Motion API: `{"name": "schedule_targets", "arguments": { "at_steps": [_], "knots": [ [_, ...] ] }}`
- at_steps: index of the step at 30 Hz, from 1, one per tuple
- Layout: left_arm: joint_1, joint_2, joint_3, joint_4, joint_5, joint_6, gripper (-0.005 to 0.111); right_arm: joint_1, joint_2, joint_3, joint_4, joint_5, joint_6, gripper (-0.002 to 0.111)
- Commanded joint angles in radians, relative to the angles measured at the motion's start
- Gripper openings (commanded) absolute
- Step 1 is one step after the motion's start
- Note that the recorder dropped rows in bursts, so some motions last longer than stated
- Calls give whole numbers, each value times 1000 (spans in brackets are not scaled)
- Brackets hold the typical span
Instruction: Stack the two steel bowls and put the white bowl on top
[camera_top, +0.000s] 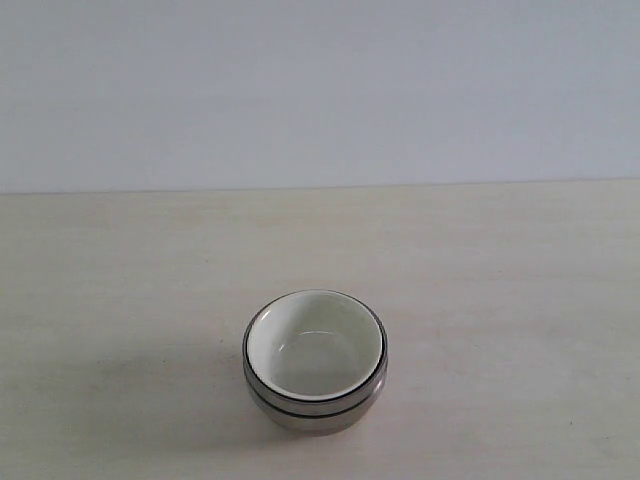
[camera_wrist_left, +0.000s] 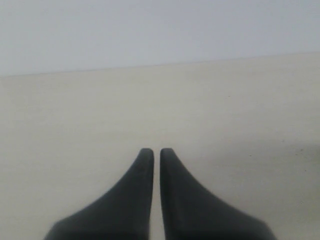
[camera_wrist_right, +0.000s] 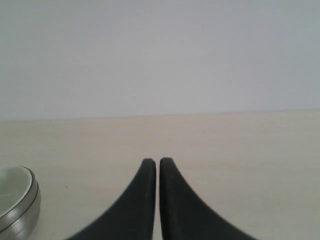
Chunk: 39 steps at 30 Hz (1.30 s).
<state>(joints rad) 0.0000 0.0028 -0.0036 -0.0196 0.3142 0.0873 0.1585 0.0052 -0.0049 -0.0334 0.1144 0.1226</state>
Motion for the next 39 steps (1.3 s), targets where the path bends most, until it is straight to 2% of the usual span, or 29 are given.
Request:
{"name": "schedule_targets", "arguments": {
  "at_steps": [1,13,23,27,39],
  "knots": [
    [1,-3,4,2,2,-8,4,-66,-5,5,20,6,-24,0],
    [1,-3,4,2,2,-8,4,-68,-5,5,39,34,-16,0],
    [1,-3,4,2,2,-8,4,-68,-5,5,21,238,-132,0],
    [1,-3,4,2,2,-8,4,-68,-5,5,21,238,-214,0],
    [1,-3,4,2,2,-8,4,-68,-5,5,23,234,-212,0]
  ]
}}
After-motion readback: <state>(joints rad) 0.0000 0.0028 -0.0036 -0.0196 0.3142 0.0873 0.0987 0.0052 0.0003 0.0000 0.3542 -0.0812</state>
